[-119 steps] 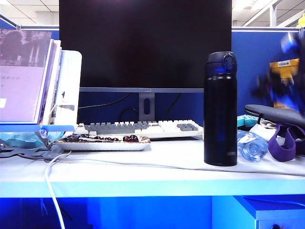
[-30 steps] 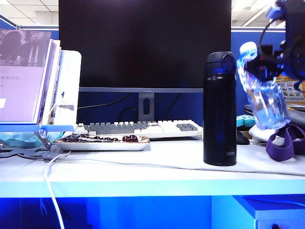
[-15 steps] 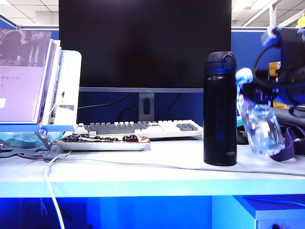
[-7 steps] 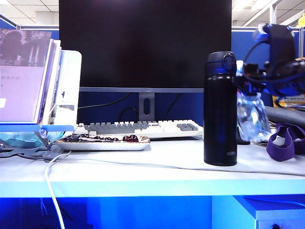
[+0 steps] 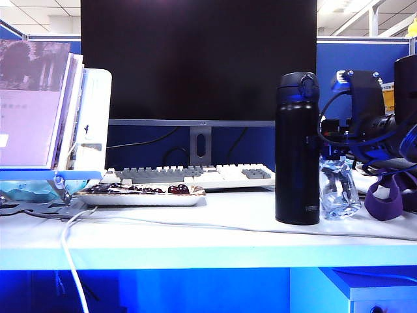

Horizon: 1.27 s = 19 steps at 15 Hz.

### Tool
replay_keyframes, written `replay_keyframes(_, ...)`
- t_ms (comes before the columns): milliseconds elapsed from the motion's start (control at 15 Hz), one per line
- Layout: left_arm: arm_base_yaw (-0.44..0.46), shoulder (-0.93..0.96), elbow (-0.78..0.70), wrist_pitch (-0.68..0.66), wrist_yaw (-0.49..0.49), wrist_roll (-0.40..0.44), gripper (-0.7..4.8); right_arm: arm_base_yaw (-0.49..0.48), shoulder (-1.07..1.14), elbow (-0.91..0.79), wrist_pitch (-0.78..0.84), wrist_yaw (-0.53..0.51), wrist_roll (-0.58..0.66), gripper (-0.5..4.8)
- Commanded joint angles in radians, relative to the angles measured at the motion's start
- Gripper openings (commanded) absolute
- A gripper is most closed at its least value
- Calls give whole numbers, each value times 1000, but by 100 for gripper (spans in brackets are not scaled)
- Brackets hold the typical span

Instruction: Pick up the mineral water bottle and place it vertically to the right of the black thermos cup.

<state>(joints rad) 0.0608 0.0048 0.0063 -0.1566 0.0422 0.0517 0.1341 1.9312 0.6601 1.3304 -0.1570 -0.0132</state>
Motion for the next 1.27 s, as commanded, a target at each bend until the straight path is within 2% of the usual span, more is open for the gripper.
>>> replay_keyframes(67, 1, -3, -1, -11, 3, 0, -3, 0, -7, 4, 66, 2, 1, 144)
replay_keyframes(534, 1, -3, -1, -11, 3, 0, -3, 0, -7, -94, 67, -2, 2, 149)
replay_keyframes(668, 1, -3, -1, -11, 3, 0, -3, 0, -8, -102, 67, -6, 2, 208)
replay_keyframes(1269, 1, -3, -1, -11, 3, 0, -3, 0, -13, -101, 69, -5, 2, 197)
